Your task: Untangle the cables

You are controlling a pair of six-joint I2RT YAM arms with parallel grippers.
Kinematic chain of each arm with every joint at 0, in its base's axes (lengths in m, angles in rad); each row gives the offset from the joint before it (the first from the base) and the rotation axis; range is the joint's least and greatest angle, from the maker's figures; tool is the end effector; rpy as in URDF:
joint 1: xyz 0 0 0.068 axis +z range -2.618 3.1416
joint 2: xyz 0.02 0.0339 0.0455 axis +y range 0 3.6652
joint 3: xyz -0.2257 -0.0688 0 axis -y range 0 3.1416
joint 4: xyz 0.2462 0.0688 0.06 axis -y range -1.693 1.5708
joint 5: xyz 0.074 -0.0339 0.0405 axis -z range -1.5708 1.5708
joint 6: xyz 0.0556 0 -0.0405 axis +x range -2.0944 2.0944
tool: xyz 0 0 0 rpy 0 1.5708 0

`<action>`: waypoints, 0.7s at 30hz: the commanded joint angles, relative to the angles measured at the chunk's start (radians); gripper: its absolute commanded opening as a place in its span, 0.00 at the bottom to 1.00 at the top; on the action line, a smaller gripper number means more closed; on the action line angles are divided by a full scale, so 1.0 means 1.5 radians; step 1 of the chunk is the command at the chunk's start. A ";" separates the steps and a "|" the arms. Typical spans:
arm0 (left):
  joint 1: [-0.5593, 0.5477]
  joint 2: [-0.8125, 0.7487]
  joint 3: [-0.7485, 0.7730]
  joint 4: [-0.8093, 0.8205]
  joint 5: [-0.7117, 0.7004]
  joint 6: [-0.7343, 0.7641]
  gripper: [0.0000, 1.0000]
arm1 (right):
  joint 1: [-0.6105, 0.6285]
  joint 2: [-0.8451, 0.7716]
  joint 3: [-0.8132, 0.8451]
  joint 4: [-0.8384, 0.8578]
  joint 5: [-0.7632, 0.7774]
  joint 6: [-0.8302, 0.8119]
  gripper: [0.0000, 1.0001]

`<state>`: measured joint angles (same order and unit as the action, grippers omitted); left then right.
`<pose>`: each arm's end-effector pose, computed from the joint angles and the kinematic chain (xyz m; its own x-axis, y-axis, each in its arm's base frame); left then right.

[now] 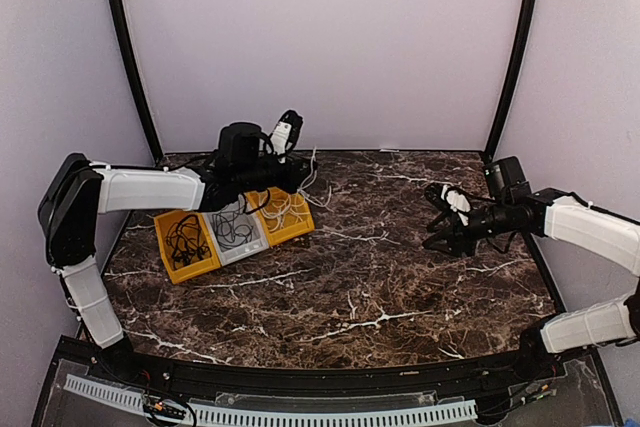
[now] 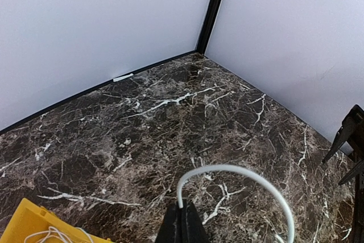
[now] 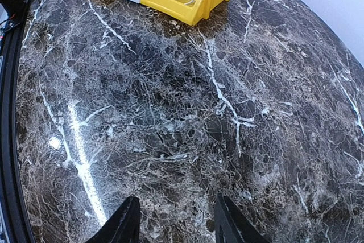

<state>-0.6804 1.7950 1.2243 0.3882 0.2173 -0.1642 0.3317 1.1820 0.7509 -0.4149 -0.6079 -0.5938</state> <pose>0.3313 -0.2836 0.2278 -0.2665 0.0104 -0.9638 0.7456 0.6359 -0.1994 0.2379 0.1155 0.1844 -0.2368 -0.5673 -0.7887 -0.9143 0.4046 -0.0166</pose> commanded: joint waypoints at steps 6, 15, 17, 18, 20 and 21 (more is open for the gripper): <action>0.076 0.037 -0.008 0.009 0.003 0.019 0.00 | -0.004 -0.007 -0.008 0.031 0.005 -0.011 0.47; 0.106 0.128 0.019 -0.002 -0.017 0.073 0.00 | -0.003 -0.006 -0.009 0.027 0.007 -0.019 0.47; 0.106 0.129 0.018 -0.019 -0.038 0.084 0.00 | -0.003 -0.009 -0.011 0.028 0.010 -0.020 0.47; 0.106 0.130 0.020 -0.027 -0.045 0.092 0.00 | -0.003 -0.009 -0.012 0.029 0.011 -0.020 0.47; 0.106 0.130 0.028 -0.062 -0.062 0.102 0.00 | -0.003 -0.008 -0.011 0.030 0.011 -0.022 0.47; 0.106 0.130 0.032 -0.086 -0.075 0.104 0.00 | -0.003 -0.006 -0.010 0.030 0.010 -0.022 0.47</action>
<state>-0.5217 2.0129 1.2247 0.3489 0.1711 -0.0620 0.3317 1.1816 0.7422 -0.3962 -0.6006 -0.6167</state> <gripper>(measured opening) 0.013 0.466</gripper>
